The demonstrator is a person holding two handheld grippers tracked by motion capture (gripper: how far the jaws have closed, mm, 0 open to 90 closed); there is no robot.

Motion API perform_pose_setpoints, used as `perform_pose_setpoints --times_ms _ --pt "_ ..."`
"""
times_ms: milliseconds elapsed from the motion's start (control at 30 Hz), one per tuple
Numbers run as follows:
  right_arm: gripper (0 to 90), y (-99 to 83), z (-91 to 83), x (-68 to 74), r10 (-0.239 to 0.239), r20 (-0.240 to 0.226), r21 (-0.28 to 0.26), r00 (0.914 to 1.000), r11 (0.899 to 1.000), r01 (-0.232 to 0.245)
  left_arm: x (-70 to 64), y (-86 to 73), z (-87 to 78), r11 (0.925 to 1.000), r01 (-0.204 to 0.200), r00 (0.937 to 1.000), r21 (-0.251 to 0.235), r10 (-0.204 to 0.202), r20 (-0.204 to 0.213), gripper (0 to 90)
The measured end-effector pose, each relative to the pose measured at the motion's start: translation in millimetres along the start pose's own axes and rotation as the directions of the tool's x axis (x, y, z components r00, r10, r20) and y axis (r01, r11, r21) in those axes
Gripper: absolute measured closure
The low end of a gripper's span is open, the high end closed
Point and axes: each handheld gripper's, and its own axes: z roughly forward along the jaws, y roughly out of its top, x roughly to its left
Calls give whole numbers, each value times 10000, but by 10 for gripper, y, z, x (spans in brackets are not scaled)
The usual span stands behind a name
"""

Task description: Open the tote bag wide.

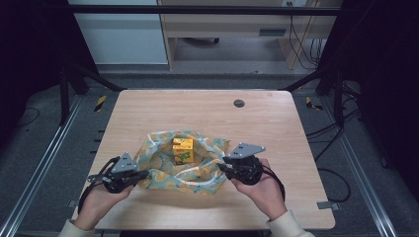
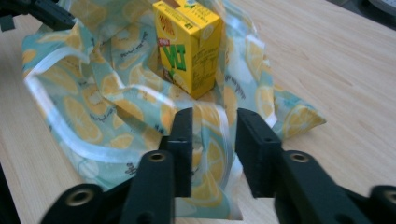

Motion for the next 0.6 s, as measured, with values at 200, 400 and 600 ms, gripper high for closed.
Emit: perform_pose_setpoints --times_ms 200,400,600 --pt "576 177 15 -38 -134 177 7 9998 9999 134 -10 3 8 10000 -47 10000 31 47 6 900" --pt "542 425 165 -107 -312 249 134 9992 9994 309 -17 7 13 10000 -78 10000 32 78 27 900" --pt "472 584 489 -161 -483 169 513 9987 9976 473 -15 9 11 9999 -95 10000 35 95 8 900"
